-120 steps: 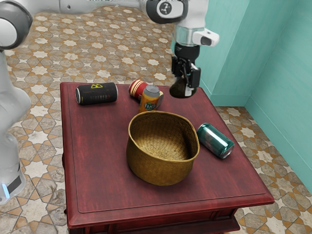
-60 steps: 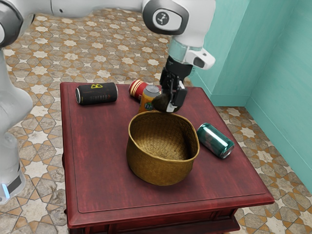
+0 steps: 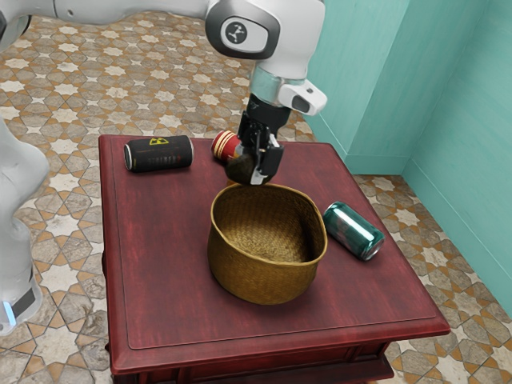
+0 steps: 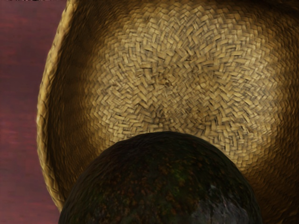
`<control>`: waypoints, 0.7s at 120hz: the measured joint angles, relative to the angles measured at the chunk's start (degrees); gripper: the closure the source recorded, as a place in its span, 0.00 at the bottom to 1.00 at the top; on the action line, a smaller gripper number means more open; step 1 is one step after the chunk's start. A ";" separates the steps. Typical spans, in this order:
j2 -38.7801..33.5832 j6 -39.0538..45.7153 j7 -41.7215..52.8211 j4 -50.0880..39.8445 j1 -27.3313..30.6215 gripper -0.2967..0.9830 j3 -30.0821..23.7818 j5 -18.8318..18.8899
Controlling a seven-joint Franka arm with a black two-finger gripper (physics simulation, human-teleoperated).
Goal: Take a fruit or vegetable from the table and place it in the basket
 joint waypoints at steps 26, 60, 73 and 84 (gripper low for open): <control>0.27 1.84 -0.70 0.15 0.05 0.30 -0.08 -0.24; 3.29 1.89 2.55 1.01 -4.35 0.24 -1.92 1.68; 5.42 3.51 16.79 5.32 -3.48 0.24 -1.66 5.09; 6.97 3.03 26.62 6.55 -3.97 0.23 -2.23 6.62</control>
